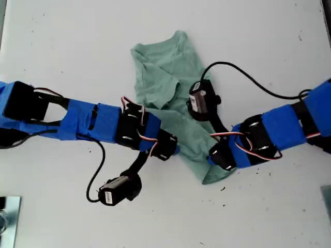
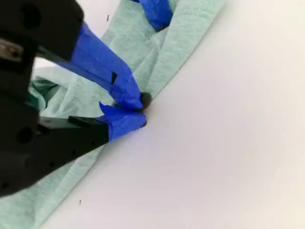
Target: Fold t shirt
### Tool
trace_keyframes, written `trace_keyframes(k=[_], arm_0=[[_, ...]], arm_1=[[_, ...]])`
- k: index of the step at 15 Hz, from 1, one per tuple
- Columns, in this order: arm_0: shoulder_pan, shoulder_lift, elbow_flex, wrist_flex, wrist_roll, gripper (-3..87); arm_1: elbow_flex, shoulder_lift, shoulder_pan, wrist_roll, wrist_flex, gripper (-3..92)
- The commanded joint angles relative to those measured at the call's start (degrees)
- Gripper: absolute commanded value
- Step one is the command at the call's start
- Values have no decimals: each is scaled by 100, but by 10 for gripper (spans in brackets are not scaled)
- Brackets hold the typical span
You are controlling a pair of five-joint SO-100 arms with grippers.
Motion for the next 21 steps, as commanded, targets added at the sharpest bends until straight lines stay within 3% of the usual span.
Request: trace_keyframes(k=[1,6,9,11,16,19,21], arm_0=[[-246,176,53,193,-202,-2],[325,967,70,545,-448,-1],[712,1670,123,659,-650,-1],[747,1978,299,773,-606,-1],[791,2900,606,940,-993,-1],[809,3120,686,1125,-1072,-1],[932,2848,624,940,-1072,42]], arm_1=[[-571,-185,-88,-105,149,18],[-1775,-70,-53,114,1116,18],[-1828,993,-62,158,1529,19],[-1600,1459,9,79,1494,19],[-1538,352,114,272,97,19],[-3393,-1143,202,88,598,19],[-3428,-1169,193,105,694,19]])
